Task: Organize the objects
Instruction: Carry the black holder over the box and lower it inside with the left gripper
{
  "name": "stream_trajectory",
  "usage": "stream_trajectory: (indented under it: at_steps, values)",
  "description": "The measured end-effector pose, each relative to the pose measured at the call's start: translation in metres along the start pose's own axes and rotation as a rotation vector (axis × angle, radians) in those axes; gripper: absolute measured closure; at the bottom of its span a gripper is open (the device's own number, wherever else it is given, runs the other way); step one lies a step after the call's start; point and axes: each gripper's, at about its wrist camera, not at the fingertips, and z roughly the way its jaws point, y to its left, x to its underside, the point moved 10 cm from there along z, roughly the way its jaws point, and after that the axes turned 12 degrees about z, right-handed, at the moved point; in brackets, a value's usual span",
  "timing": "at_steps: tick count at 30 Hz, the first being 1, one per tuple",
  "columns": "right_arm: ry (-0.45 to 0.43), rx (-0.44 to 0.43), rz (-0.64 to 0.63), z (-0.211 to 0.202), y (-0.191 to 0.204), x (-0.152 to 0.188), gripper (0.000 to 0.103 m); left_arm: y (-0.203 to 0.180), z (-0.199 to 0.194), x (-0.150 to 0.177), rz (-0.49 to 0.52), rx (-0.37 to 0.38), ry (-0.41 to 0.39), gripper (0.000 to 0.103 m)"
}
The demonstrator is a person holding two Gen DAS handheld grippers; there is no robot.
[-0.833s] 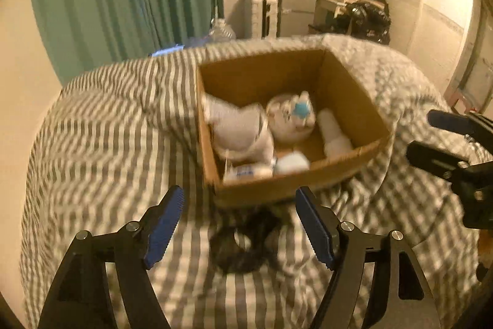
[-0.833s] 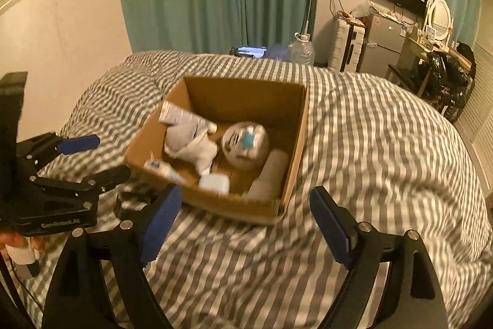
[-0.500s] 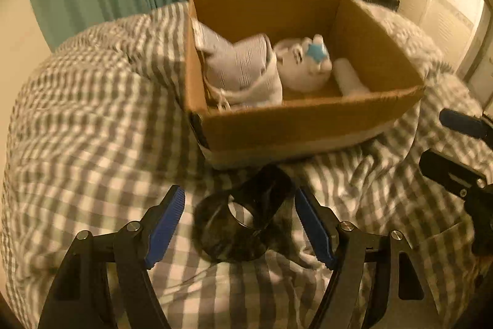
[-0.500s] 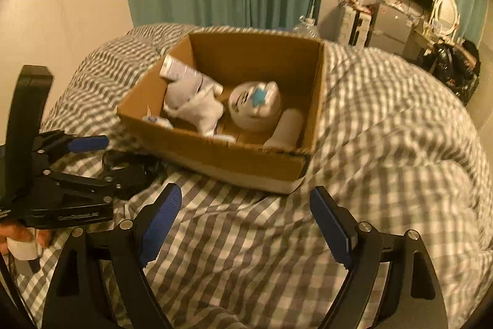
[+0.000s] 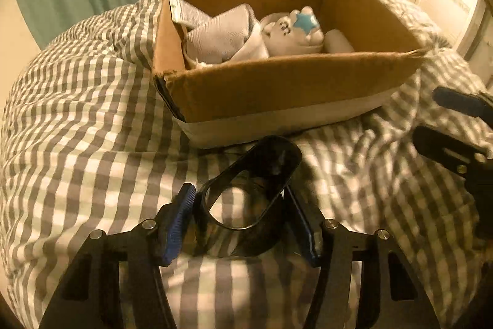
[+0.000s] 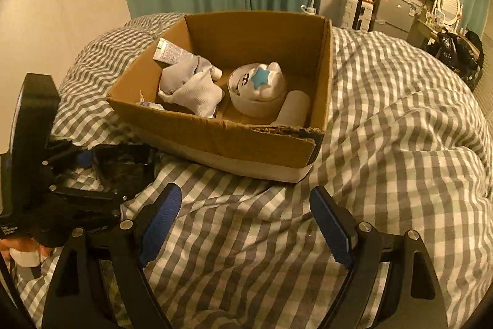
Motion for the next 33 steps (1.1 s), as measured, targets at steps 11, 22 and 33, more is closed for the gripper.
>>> stream_trajectory:
  at_steps: [11, 22, 33]
  values:
    - [-0.093, 0.008, -0.006, -0.051, 0.009, -0.007, 0.018, -0.013, -0.076, -0.006, -0.040, 0.028, -0.132, 0.042]
    - [-0.196, 0.013, -0.051, -0.089, 0.014, -0.064, 0.018, 0.009, -0.122, -0.091, -0.001, -0.030, -0.276, 0.042]
    - [-0.210, 0.041, -0.026, -0.040, -0.013, -0.153, 0.018, 0.037, -0.069, -0.176, 0.027, -0.038, -0.268, 0.042]
